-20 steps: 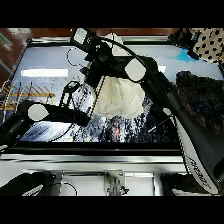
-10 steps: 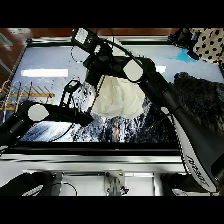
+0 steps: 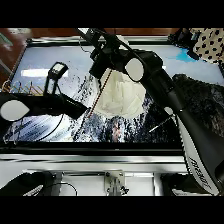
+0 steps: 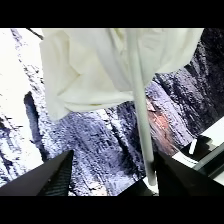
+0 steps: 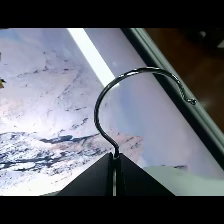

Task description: Fold the shirts.

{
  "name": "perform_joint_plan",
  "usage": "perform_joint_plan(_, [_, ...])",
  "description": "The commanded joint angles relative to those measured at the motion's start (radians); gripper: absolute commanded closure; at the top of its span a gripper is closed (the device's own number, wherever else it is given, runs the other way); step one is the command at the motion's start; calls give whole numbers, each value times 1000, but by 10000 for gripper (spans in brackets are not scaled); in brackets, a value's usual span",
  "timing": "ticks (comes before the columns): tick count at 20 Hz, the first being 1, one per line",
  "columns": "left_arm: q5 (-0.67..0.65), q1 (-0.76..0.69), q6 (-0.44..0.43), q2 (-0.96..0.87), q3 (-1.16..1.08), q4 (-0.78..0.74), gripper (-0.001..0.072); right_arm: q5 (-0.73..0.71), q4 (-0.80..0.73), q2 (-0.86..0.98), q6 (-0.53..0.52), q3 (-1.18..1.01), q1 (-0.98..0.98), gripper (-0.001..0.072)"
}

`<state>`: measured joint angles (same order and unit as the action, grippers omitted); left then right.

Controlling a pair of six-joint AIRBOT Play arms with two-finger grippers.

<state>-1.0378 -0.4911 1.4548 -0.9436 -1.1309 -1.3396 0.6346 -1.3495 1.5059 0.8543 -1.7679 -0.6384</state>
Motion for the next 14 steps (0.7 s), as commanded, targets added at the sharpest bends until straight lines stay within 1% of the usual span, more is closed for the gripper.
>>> perform_joint_plan(1, [-139,0,52,69,-76,-176,90,-35,-138,-2,101,-3,0,639])
perform_joint_plan(2, [-167,1,75,93,-79,-211,90,-55,-156,-2,132,-3,0,639])
perform_joint_plan(4, [-254,1,180,132,-60,-331,91,-78,-158,-2,159,-3,0,639])
perform_joint_plan(5, [-259,2,253,156,-21,-383,93,-81,-158,-2,160,-3,0,639])
perform_joint_plan(7, [-168,13,375,214,111,-353,96,-82,-198,-2,188,-3,0,639])
perform_joint_plan(9, [10,13,569,285,298,-272,96,-82,-282,-1,274,-3,0,639])
perform_joint_plan(11, [261,-1,765,334,463,-174,91,-82,-343,-1,350,-3,0,639])
perform_joint_plan(12, [403,-20,837,337,527,-134,90,-82,-358,0,366,-3,0,639])
perform_joint_plan(14, [703,-75,920,300,619,-79,89,-82,-362,0,383,-3,0,639])
